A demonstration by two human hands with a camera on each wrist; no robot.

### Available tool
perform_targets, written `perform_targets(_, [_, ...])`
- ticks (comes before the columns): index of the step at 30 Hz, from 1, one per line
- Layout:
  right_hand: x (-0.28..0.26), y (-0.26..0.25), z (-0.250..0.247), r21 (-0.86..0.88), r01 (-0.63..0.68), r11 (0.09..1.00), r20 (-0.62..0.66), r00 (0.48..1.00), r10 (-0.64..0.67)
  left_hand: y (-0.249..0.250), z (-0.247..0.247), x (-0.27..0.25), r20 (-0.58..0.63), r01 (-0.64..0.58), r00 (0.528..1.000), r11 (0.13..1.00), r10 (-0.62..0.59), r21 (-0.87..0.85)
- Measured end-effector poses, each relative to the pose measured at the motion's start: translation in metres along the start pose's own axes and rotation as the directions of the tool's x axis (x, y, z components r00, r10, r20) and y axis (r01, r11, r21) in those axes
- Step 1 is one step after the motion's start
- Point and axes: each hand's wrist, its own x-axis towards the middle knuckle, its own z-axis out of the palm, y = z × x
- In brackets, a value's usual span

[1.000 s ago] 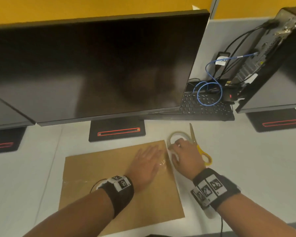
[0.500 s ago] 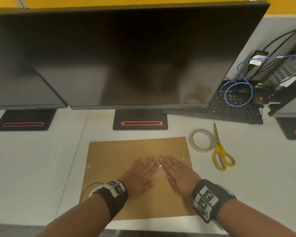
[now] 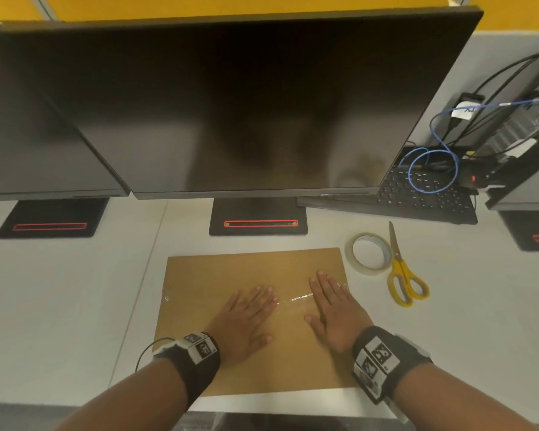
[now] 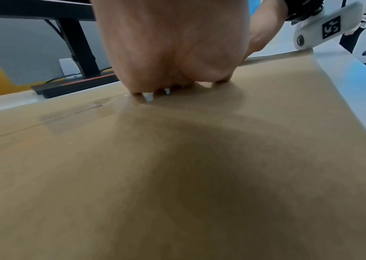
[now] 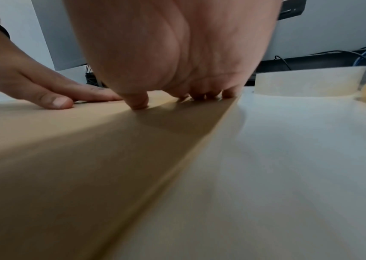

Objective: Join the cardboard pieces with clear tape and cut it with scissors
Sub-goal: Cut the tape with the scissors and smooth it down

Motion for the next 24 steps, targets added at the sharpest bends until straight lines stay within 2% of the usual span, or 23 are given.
perform_targets(7, [-0.004, 0.000, -0.006, 0.046, -0.099, 0.994, 0.063, 0.993, 0.096, -0.002, -0.006, -0.003, -0.040, 0.034, 0.999, 0.998, -0.036, -0.047])
perform_targets(10, [-0.003, -0.001, -0.007, 0.025, -0.118, 0.993, 0.081, 0.990, 0.116, 0.003, -0.009, -0.002, 0.042, 0.131, 0.991, 0.986, -0.127, -0.103])
perform_targets(12, [-0.003, -0.001, -0.007, 0.008, -0.125, 0.992, 0.093, 0.988, 0.124, 0.001, -0.006, -0.002, -0.025, 0.135, 0.990, 0.983, -0.139, -0.126])
perform_targets(16, [-0.002, -0.005, -0.006, -0.030, -0.156, 0.987, 0.047, 0.986, 0.157, 0.003, -0.002, -0.001, -0.059, 0.145, 0.987, 0.983, -0.152, -0.109])
perform_targets(18, [0.000, -0.012, -0.011, -0.070, -0.181, 0.981, 0.058, 0.981, 0.185, 0.004, -0.006, 0.001, 0.027, 0.186, 0.982, 0.976, -0.184, -0.109])
perform_targets(20, [0.003, -0.024, -0.023, -0.077, -0.133, 0.988, 0.090, 0.986, 0.140, 0.007, -0.013, 0.003, 0.061, 0.186, 0.982, 0.977, -0.181, -0.105])
perform_targets(23, [0.011, -0.042, -0.035, -0.055, 0.043, 0.998, 0.117, 0.992, -0.037, 0.008, -0.017, 0.009, 0.086, 0.179, 0.982, 0.976, -0.169, -0.121])
perform_targets(24, [0.013, -0.045, -0.035, -0.047, 0.068, 0.997, 0.143, 0.988, -0.060, 0.008, -0.020, 0.011, 0.083, 0.178, 0.982, 0.974, -0.168, -0.141])
